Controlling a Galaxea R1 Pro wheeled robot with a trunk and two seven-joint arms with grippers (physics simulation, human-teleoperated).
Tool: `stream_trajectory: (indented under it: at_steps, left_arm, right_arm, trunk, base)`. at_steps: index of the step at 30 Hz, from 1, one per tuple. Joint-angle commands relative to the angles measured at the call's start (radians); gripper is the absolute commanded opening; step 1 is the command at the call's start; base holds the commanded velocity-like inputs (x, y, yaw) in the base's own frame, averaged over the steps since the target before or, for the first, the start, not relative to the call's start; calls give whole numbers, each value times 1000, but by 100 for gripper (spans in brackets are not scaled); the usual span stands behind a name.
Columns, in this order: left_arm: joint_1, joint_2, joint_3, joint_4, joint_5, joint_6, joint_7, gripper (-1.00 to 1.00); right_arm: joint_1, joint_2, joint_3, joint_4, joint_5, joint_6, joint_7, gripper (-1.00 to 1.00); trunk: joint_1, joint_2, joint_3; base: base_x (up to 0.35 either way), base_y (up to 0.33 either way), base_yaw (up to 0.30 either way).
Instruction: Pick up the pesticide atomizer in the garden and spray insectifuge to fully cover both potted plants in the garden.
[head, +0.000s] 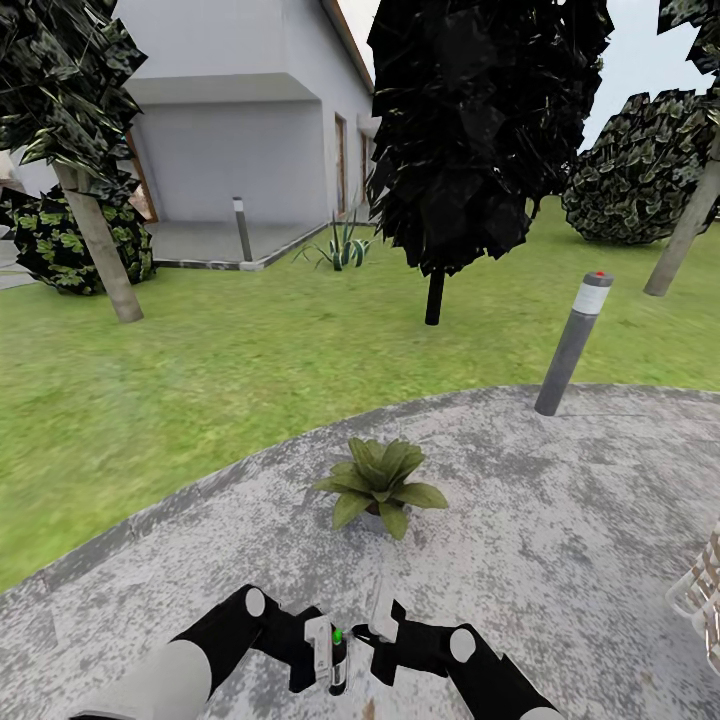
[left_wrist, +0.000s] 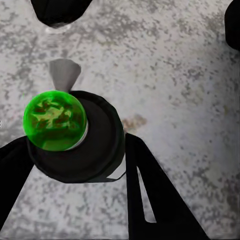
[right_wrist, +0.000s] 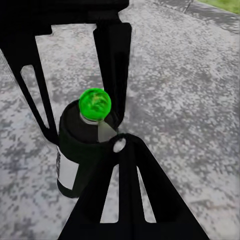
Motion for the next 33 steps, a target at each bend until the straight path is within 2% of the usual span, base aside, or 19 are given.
stream_trajectory:
  at_steps: [1, 11, 12, 13, 14, 17, 18, 20, 22, 23, 24, 27, 28, 31, 32, 33]
  left_arm:
    - [0, 15, -1, -2, -7, -4, -1, -100]
    - [2, 153, -3, -3, -10, -4, -2, -100]
    - [3, 167, -3, -3, -10, -5, -1, -100]
    - [9, 203, -3, -5, -8, -6, -1, -100]
    - [12, 222, -2, -5, -8, -6, 2, -100]
    - [15, 249, 7, -6, 0, -5, 9, -100]
    - [15, 261, 21, -8, 11, -1, 25, -100]
    - [15, 264, 62, -6, 37, 1, 65, -100]
    - [15, 263, 120, -4, 73, 5, 119, -100]
    - [15, 260, 169, -3, 100, 10, 154, -100]
    - [12, 181, 245, -18, 189, 374, 154, -100]
    - [12, 179, 244, -17, 190, 364, 153, -100]
    - [12, 178, 244, -17, 191, 363, 153, -100]
    - [12, 178, 244, -16, 191, 361, 153, -100]
    - [12, 178, 244, -16, 191, 361, 153, -100]
    - [12, 178, 244, -16, 191, 361, 153, -100]
  right_arm:
    - [0, 0, -1, -1, 10, -5, -1, -100]
    - [0, 0, -2, -1, 10, -5, -1, -100]
    - [0, 0, -2, -1, 10, -5, -1, 100]
    - [0, -2, -3, 0, 10, -5, -1, 100]
    - [0, -2, -3, 2, 11, -5, -1, 100]
    - [0, -6, -7, 8, 11, -6, -6, 100]
    - [0, -16, -10, 16, 10, -7, -10, 100]
    - [1, -46, -11, 45, 8, -8, -40, 100]
    - [1, -83, -13, 111, 1, -9, -136, 100]
    - [1, -103, -20, 174, -11, -10, -244, 100]
    - [24, -135, -3, 439, -485, -16, -806, 100]
    - [24, -136, -1, 406, -483, -16, -800, 100]
    - [24, -136, 0, 394, -470, -16, -799, 100]
    - [24, -136, 0, 382, -354, -16, -795, 100]
    - [24, -136, 0, 381, -303, -16, -791, 100]
    - [24, -136, -1, 380, -273, -16, -790, 100]
  trunk:
    - [0, 0, -1]
    - [0, 0, -1]
    - [0, 0, -1]
    - [0, 0, -1]
    - [0, 0, -1]
    - [0, 0, -1]
    - [0, 0, -1]
    - [0, 0, -1]
    - [0, 0, -1]
    - [0, 0, -1]
    - [0, 0, -1]
    - [0, 0, -1]
    - [0, 0, -1]
    - [0, 0, -1]
    - [0, 0, -1]
    - [0, 0, -1]
  base:
    - [0, 0, 0]
    - [0, 0, 0]
    - [0, 0, 0]
    - [0, 0, 0]
    - [0, 0, 0]
    - [0, 0, 0]
    - [0, 0, 0]
    - [0, 0, 0]
    - [0, 0, 0]
    - [0, 0, 0]
    - [0, 0, 0]
    - [0, 0, 0]
    - [0, 0, 0]
    - [0, 0, 0]
    - [0, 0, 0]
    - [0, 0, 0]
